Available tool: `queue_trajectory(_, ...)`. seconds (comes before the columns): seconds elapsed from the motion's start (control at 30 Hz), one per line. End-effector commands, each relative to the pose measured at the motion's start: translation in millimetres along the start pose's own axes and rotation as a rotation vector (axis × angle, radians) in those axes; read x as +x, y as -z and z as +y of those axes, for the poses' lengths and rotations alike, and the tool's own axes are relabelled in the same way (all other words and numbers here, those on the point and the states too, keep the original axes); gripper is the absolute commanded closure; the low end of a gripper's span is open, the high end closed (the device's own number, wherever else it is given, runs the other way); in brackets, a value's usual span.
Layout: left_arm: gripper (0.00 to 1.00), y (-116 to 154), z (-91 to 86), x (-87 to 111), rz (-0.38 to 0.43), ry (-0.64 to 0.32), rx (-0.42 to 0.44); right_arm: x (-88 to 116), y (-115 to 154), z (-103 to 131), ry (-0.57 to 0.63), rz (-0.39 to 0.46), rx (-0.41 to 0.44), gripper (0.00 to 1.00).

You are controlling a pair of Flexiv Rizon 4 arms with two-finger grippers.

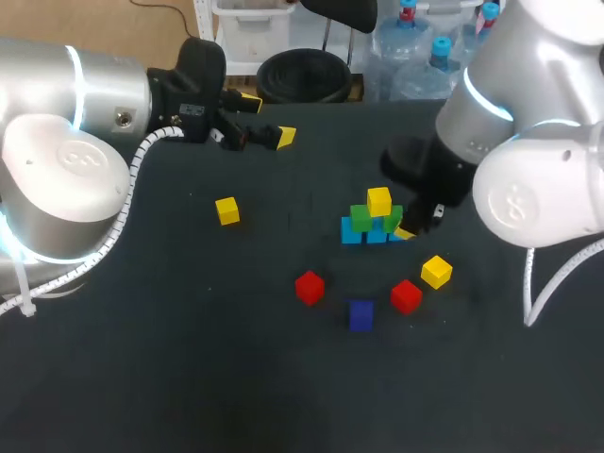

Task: Place the blue cubes, place green cubes on the blue cubes, place the yellow cubes on the green cubes, then place the red cubes on the yellow cubes, and place purple cube on the red cubes.

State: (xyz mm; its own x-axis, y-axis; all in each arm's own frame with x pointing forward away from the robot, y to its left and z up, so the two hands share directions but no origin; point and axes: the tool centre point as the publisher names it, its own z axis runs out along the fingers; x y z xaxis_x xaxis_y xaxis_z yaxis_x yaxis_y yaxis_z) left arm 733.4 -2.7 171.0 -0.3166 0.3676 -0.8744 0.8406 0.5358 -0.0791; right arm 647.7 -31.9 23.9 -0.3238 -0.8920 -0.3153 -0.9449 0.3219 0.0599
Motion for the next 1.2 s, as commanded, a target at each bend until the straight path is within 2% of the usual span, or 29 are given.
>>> queue_trajectory(0.03, 0.0, -0.2, 0.5, 1.5, -0.007, -0.002, 0.001, -0.4, -0.4, -2.6, 0.001, -0.002, -0.014, 1.0)
queue_trajectory(1.2, 0.0, -0.2, 0.5, 1.5, -0.007, -0.002, 0.001, -6.8, -6.5, -11.4, -0.006, -0.038, -0.028, 1.0)
